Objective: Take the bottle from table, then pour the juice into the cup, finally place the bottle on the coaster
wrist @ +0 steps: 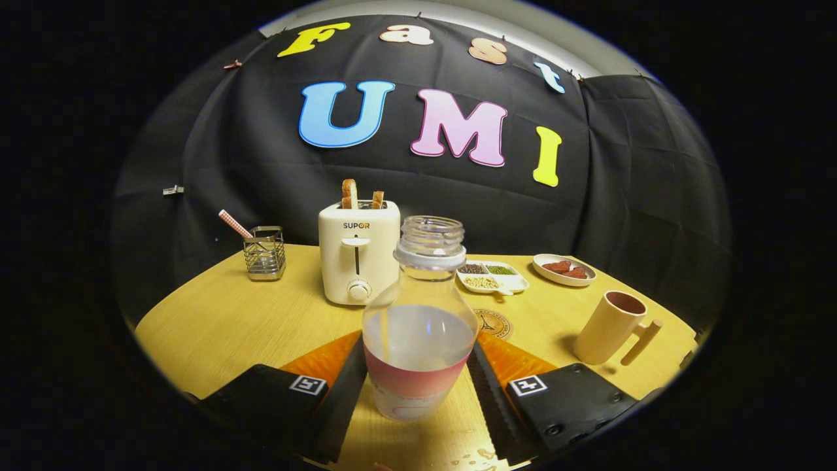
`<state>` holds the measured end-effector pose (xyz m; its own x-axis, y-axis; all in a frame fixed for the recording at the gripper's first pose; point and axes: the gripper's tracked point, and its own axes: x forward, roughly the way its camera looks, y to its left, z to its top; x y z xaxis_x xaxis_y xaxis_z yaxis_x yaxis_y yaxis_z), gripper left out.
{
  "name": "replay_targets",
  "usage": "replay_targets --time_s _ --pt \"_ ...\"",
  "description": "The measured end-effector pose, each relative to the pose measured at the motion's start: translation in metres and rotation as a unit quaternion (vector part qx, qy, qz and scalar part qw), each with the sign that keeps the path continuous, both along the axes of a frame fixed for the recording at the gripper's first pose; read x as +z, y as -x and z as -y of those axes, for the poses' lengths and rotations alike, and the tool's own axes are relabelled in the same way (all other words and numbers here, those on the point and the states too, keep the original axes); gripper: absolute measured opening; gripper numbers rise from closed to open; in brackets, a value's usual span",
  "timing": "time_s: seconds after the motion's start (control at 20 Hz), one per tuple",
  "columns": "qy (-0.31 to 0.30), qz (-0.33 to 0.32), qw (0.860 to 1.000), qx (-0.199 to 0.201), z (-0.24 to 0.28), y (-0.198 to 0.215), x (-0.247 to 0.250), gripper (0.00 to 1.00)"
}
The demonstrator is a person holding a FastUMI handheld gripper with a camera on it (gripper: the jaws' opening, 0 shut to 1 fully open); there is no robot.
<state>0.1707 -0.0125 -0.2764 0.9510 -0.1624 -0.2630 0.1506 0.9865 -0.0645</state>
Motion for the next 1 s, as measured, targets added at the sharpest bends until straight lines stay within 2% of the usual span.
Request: replay_targets --time_s 0.05,0.2,0.75,0.85,1.0 --pt "-0.001 -0.001 1.0 -0.001 0.0 0.0 0.0 0.81" --pt "-0.011 -0.002 1.0 -0.008 0.001 -0.002 -0.001 0.8" --pt "-0.023 -0.02 0.999 0.013 0.006 0.006 0.005 0.72" --pt "-0.039 -0.018 0.999 0.012 0.012 0.007 0.022 0.71" --pt "-0.094 -0.011 0.995 0.013 0.021 0.013 0.049 0.71"
